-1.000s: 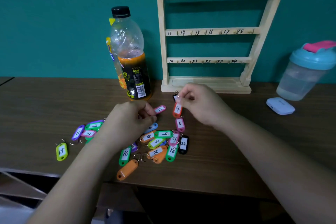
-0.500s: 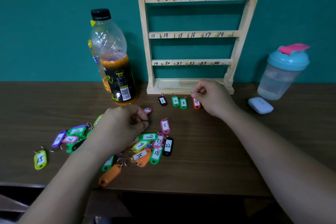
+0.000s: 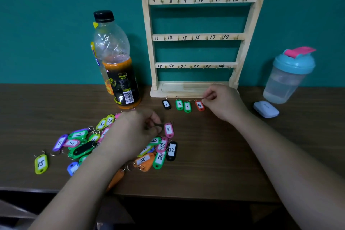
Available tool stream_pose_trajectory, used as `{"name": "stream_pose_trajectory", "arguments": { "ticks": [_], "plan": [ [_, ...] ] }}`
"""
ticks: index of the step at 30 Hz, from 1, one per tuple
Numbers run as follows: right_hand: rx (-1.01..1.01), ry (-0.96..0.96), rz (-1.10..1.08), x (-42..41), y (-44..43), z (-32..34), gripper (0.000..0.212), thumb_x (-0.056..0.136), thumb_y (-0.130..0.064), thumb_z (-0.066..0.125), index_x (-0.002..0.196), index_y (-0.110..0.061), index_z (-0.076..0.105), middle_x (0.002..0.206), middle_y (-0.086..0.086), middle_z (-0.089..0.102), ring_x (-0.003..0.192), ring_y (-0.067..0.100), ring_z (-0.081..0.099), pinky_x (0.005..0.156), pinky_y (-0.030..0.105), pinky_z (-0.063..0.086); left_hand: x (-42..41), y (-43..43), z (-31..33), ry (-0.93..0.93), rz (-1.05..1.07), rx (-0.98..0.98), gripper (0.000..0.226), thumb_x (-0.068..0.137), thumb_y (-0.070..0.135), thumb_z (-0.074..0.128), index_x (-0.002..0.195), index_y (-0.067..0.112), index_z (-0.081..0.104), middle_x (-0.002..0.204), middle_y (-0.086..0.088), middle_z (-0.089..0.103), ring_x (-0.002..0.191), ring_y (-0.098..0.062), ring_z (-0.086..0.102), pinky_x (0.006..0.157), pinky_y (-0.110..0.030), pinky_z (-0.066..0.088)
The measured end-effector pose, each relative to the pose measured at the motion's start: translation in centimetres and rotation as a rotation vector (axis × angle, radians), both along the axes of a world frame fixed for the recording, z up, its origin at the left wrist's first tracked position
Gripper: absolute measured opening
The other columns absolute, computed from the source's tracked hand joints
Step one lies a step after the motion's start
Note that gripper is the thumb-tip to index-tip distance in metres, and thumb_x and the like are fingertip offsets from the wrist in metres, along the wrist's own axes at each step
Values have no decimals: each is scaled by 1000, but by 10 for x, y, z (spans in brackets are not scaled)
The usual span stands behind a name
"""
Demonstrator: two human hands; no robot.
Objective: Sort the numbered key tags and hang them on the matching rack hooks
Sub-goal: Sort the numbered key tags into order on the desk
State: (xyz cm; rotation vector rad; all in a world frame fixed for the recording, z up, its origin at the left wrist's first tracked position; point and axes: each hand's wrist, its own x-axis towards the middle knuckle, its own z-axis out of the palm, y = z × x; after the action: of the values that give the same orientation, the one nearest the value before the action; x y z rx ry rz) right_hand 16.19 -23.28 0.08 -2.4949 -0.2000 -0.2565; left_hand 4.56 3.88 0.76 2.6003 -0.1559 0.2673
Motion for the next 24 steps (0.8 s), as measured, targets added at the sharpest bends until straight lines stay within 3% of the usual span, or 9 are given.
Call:
{"name": "stream_pose_trajectory", "arguments": {
  "ticks": [4, 7, 13, 19, 24],
  "plan": [
    [-10, 47, 12, -6, 6, 0, 16, 97, -21, 76, 113, -21, 75, 107, -1, 75, 92, 10, 64, 65, 18, 42, 2, -6, 2, 15, -18, -9, 6, 91, 34, 79, 96, 35, 76, 85, 18, 71, 87, 9, 61, 65, -5, 43],
    [-4, -16, 8, -12, 11, 5, 16, 98, -22, 73, 115, -22, 74, 109, -2, 75, 96, 12, 67, 71, 25, 50, 6, -11, 2, 39, -23, -8, 7, 93, 35, 77, 100, 34, 75, 90, 17, 71, 85, 6, 63, 64, -7, 42],
    [-8, 79, 272, -38, 37, 8, 7, 98, -29, 74, 105, -31, 75, 96, -18, 67, 87, -4, 60, 67, 17, 41, 22, -24, 4, 3, -12, 40, 7, 92, 35, 77, 97, 32, 74, 96, 13, 66, 89, -3, 61, 79, -31, 56],
    [-8, 155, 363, -47, 45, 5, 7, 93, -31, 79, 98, -33, 74, 93, -17, 68, 89, -1, 63, 73, 24, 47, 29, -30, 10, 34, -72, 99, 4, 92, 27, 77, 97, 28, 76, 95, 10, 71, 92, -8, 64, 80, -28, 54],
    [-23, 181, 382, -54, 47, 4, 27, 84, -46, 86, 102, -34, 70, 97, -15, 66, 89, 2, 63, 73, 28, 50, 35, -33, 9, 11, -18, 157, 8, 91, 20, 73, 94, 24, 79, 88, 7, 74, 87, -12, 66, 76, -25, 51]
  ]
}}
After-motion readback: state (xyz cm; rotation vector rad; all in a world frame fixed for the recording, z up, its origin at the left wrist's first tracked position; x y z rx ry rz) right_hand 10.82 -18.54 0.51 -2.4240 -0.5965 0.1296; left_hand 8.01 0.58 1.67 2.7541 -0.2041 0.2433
